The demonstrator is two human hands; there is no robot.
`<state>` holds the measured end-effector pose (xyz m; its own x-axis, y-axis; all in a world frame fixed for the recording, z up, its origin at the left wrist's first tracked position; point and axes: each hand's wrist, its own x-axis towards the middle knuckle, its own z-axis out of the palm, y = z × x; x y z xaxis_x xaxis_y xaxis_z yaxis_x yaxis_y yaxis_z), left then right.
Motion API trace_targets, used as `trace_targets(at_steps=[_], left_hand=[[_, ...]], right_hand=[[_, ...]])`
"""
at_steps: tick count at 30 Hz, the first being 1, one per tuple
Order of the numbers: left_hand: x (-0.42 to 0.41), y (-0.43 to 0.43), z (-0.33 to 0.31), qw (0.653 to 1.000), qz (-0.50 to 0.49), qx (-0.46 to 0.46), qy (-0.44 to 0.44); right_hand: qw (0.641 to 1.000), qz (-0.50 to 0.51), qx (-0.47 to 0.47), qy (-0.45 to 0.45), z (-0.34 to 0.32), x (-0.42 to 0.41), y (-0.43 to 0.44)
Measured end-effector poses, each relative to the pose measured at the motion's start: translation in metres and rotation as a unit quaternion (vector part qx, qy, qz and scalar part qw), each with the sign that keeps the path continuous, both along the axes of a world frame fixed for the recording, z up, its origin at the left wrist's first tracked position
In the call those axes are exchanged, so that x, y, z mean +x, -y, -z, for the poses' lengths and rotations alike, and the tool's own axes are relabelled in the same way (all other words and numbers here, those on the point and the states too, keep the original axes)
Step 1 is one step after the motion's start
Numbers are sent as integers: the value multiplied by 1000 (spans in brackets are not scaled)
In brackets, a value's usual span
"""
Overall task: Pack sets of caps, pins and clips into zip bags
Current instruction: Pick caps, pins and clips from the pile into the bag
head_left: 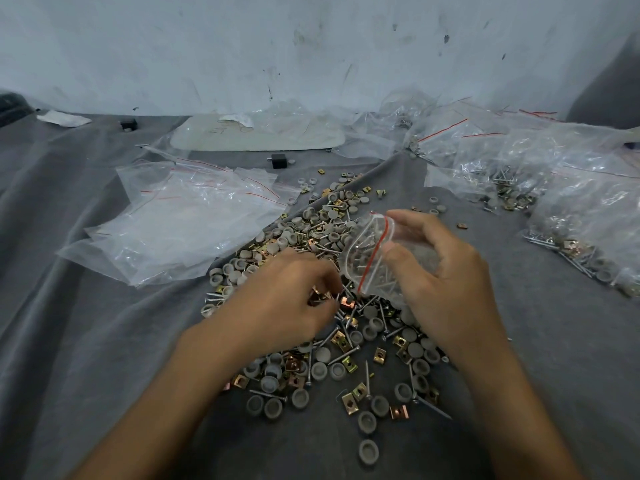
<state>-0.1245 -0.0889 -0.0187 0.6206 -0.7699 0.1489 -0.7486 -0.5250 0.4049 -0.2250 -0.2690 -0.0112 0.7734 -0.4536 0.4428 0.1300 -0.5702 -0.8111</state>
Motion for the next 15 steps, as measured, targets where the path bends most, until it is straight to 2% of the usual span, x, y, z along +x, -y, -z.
trace_targets(at_steps=[3, 6, 15], left_hand=[[-2, 3, 9, 996, 5, 77, 40], [-1, 3, 13, 992, -8, 104, 67], [-3, 5, 12, 994, -3, 77, 76]], right_hand=[[1000, -1, -4, -2, 1, 0, 1], [1000, -2, -14, -8, 1, 0, 2], [1000, -4, -21, -5, 2, 0, 2]])
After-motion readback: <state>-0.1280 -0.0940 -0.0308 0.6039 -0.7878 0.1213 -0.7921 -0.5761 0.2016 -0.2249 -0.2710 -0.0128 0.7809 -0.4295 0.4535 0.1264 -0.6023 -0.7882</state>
